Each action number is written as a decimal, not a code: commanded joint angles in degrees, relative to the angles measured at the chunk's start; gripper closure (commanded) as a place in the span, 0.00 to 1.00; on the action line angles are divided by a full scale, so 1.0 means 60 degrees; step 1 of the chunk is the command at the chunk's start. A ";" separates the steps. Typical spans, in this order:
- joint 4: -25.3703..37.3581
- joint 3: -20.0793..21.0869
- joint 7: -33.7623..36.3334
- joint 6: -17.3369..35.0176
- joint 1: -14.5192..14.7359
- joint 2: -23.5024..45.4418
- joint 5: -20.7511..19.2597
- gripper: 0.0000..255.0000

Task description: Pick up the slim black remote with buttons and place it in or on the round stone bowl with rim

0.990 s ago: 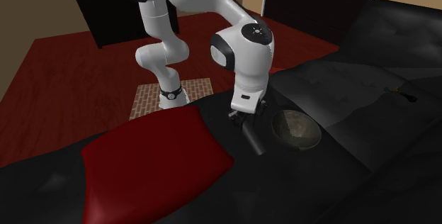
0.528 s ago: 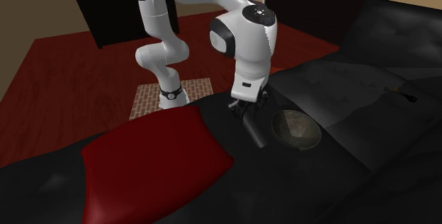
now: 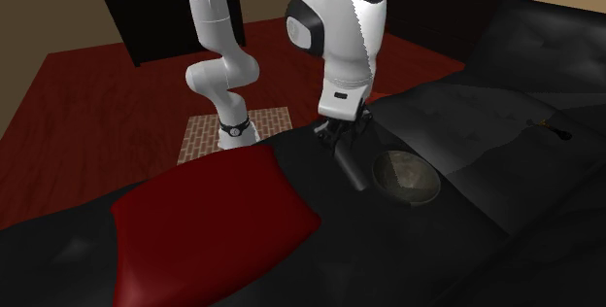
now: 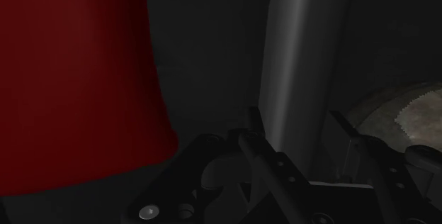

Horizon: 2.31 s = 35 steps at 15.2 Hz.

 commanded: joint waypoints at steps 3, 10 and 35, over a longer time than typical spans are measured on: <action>0.0763 0.0313 0.0705 -0.0097 0.0339 0.0634 -0.0163 1.00; 0.2922 0.0856 0.2313 -0.0392 0.1330 0.2471 -0.0799 1.00; 0.2931 0.0925 0.2920 0.0735 0.1871 0.3630 -0.1223 0.00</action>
